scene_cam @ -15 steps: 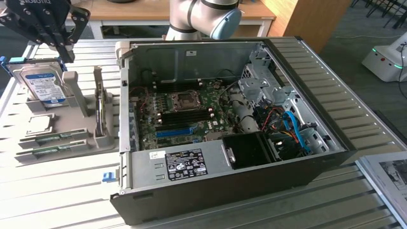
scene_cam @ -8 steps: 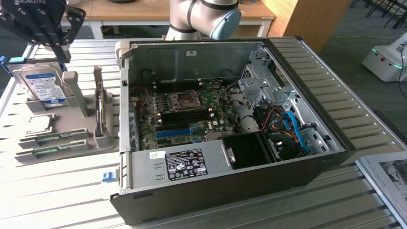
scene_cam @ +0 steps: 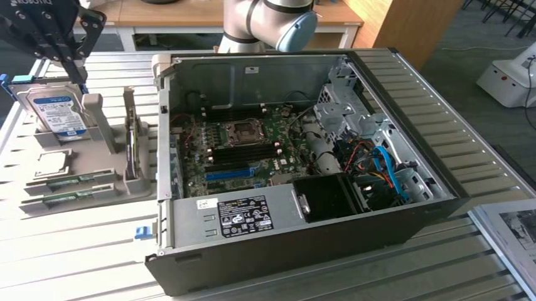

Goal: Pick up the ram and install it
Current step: 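Reach for the ram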

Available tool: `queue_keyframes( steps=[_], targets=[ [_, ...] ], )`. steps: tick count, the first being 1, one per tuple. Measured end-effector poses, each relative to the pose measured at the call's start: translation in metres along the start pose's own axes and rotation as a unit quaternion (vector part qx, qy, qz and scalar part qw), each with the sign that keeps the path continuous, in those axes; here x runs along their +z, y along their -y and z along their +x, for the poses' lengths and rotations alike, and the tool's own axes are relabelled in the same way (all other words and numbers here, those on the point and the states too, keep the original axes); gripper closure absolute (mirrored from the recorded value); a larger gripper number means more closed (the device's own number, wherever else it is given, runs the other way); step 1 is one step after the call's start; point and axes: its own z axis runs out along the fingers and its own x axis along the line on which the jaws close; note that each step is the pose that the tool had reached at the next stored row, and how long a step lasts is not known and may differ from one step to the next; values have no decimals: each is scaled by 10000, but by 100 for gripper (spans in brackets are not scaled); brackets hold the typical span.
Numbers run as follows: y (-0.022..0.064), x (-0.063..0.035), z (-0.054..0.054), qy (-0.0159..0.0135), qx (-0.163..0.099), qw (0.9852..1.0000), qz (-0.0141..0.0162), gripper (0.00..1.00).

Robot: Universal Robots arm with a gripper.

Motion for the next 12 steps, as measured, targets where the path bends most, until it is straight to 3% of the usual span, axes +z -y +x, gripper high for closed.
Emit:
queue_keyframes(
  steps=[12],
  targets=[
    [9, -5, 129, 0, 0, 10000, 0, 90]
  ],
)
